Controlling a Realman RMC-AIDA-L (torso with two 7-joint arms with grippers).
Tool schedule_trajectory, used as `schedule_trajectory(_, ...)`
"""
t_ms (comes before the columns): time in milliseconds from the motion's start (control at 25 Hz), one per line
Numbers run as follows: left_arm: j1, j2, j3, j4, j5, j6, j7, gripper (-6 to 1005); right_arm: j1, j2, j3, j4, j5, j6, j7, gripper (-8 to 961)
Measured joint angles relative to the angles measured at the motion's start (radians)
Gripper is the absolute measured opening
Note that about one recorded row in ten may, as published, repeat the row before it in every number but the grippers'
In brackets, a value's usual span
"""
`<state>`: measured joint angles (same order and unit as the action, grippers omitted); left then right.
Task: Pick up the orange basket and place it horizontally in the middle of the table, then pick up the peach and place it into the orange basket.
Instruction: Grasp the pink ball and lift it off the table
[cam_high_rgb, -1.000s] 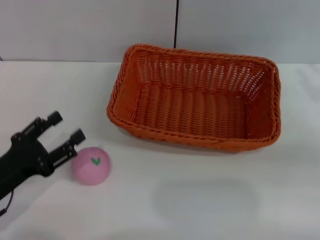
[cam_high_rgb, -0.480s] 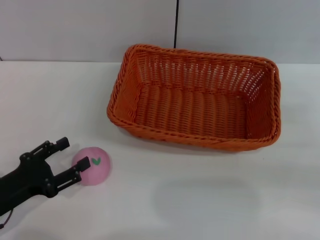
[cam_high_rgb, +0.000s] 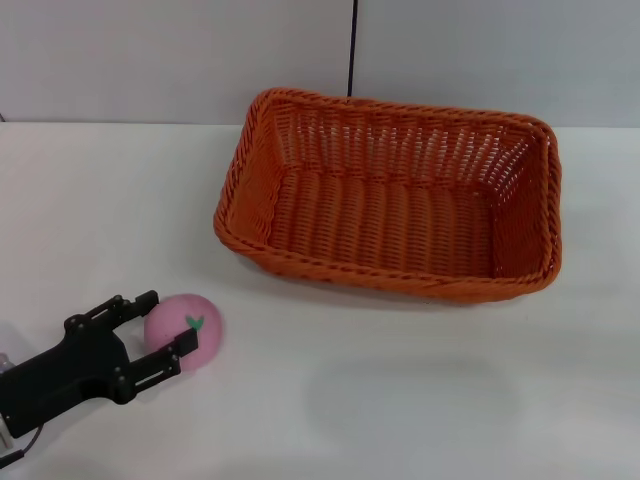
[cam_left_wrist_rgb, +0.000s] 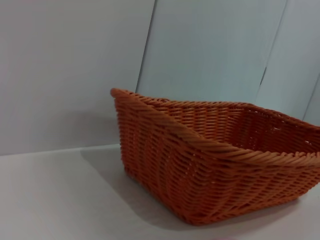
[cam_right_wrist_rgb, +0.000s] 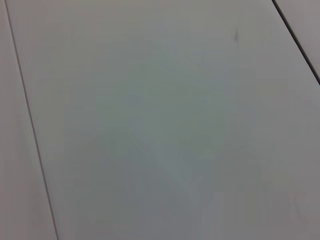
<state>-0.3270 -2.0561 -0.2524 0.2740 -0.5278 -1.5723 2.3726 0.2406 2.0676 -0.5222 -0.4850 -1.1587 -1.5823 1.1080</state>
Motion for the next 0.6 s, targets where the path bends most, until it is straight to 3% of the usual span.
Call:
schedule_trajectory(440,-0.002,-0.004,-0.003,-0.024,-0.007,0.008,0.064,641,0.005,-0.001,0.001,0.017,-0.003,0.007,-0.003,448)
schedule_trajectory(600,-0.005,-0.004,-0.001,-0.026,-0.007,0.007,0.056,456,0.006,-0.002,0.001,0.017,-0.003,0.004,-0.001,448)
